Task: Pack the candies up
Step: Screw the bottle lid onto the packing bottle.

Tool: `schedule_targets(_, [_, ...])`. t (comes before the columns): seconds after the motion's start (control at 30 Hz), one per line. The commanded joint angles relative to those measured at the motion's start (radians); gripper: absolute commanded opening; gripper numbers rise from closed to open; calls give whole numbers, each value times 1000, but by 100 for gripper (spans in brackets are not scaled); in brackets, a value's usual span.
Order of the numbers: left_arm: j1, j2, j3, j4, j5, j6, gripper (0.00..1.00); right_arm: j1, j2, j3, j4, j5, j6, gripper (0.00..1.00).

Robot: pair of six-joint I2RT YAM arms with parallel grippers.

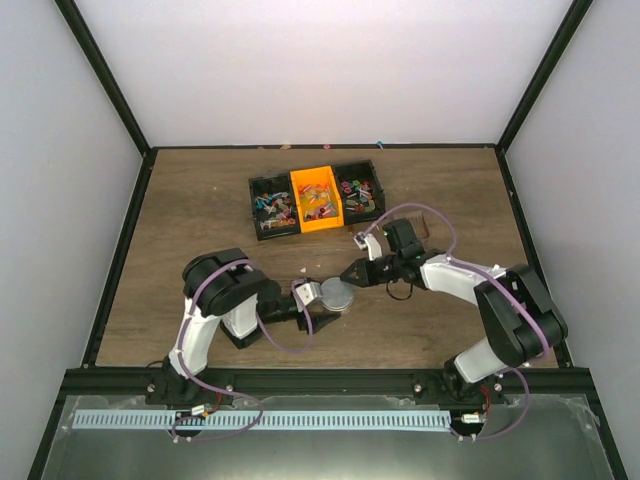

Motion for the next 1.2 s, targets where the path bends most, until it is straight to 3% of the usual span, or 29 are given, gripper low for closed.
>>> schedule_targets(0.0, [11,30,-28,-31,-31,-93,85,32,-40,-95,21,-39,69,8])
schedule_targets(0.2, [13,24,-22,-54,-63,-85,86,70,-126,-238,84,-57,154,1])
schedule_targets(0.63, [19,14,49,-96,-86,-114,85,187,-330,-437,109,-45,303,1])
schedule_targets(0.97, [23,28,82,-136,-51,-98,85,194,-494,-510,67,-28,371,1])
schedule_targets(1.17, [27,30,64,-132,-14,-76,85,157,-568,-456,-27,45,346,1])
